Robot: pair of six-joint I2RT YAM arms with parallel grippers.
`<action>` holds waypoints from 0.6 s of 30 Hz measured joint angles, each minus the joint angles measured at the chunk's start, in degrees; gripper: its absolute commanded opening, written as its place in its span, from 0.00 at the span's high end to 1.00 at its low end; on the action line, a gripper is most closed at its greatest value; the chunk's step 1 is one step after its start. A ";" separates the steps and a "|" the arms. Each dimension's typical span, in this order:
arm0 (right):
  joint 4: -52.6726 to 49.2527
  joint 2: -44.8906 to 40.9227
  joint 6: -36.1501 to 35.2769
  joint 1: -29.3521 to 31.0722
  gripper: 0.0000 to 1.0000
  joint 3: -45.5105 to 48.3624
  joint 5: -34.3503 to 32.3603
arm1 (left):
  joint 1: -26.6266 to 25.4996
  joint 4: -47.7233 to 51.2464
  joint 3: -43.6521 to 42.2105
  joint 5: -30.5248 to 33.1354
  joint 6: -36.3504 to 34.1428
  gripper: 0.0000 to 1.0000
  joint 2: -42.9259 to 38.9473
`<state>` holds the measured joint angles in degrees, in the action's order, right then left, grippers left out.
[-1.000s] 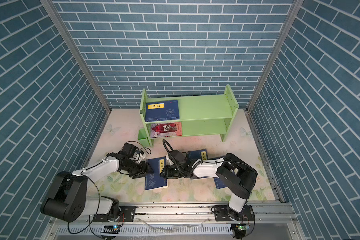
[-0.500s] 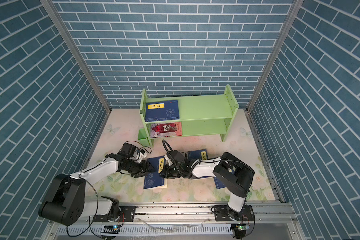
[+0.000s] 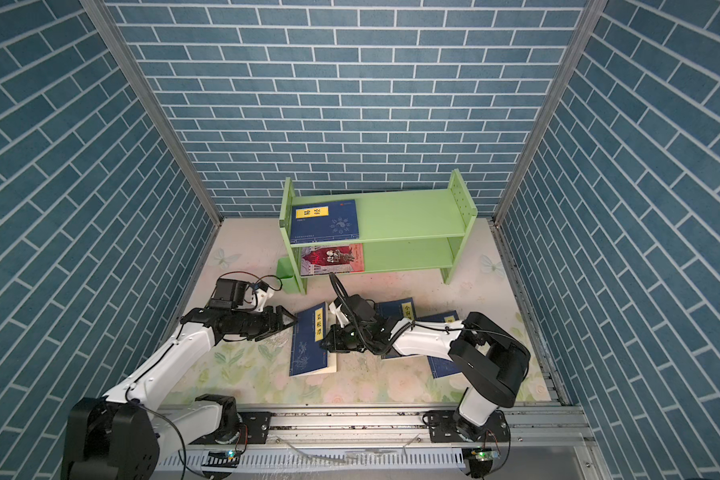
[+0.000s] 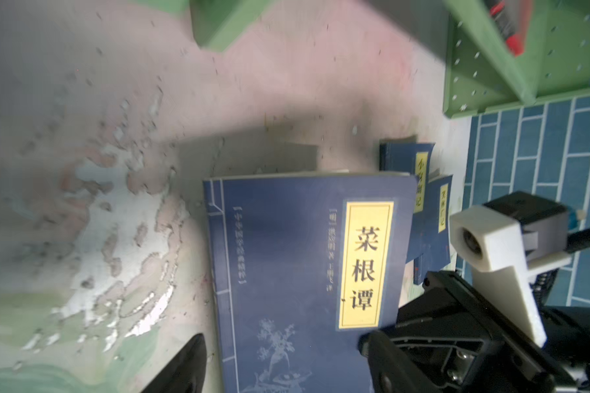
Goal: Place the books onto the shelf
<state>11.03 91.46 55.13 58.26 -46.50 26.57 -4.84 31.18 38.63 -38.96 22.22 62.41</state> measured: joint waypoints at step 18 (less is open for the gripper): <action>-22.18 -20.31 -9.38 -2.56 1.00 -4.02 4.98 | 7.82 1.36 3.04 -26.93 2.67 0.29 -5.09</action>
<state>-11.16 71.16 45.76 55.70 -50.52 31.55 2.98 32.53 41.67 -65.89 24.88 57.32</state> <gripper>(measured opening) 0.083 0.711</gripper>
